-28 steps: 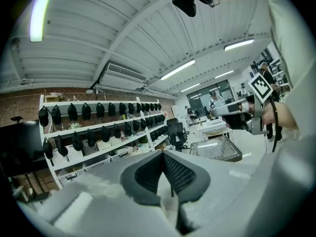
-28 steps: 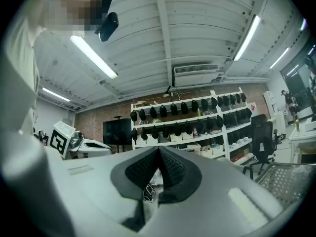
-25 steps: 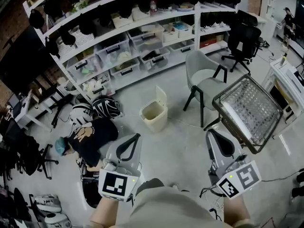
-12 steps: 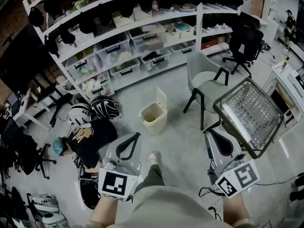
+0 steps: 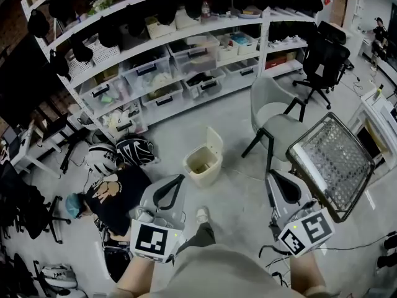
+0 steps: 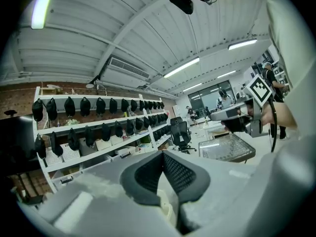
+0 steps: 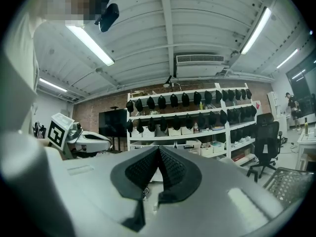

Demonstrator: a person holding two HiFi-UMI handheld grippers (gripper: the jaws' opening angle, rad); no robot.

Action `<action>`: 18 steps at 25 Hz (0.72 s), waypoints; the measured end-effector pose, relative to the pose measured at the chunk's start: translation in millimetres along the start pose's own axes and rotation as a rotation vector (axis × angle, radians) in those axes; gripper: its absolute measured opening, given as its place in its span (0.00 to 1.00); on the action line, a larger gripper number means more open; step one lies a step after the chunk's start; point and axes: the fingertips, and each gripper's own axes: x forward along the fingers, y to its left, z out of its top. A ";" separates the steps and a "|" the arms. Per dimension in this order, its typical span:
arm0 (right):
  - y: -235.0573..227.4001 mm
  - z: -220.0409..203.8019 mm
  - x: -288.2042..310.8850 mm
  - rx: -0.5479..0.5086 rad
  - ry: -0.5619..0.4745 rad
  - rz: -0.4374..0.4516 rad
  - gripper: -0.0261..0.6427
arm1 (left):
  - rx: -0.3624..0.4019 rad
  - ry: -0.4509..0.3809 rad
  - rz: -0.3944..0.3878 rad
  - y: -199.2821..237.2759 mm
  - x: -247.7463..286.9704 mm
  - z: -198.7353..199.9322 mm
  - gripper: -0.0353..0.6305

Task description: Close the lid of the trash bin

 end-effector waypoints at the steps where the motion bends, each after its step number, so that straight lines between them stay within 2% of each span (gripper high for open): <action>1: -1.8 0.7 14.8 0.000 0.003 -0.006 0.04 | 0.031 -0.002 -0.010 12.8 8.5 -1.4 0.06; 3: -5.0 3.2 44.6 0.002 0.011 -0.018 0.04 | 0.061 -0.003 -0.025 39.0 26.0 -3.5 0.06; 6: -9.7 7.7 90.9 -0.002 0.027 -0.030 0.04 | 0.052 -0.002 -0.040 78.0 53.3 -6.7 0.06; 13: -22.4 7.1 193.9 0.004 0.061 -0.072 0.04 | -0.033 0.026 -0.060 162.5 111.8 -25.0 0.06; 16: -25.3 5.0 227.7 -0.001 0.070 -0.081 0.04 | 0.030 0.026 -0.087 191.4 132.2 -33.2 0.06; 18: -26.8 2.0 246.0 -0.002 0.084 -0.085 0.04 | 0.039 0.029 -0.090 207.3 140.9 -39.2 0.06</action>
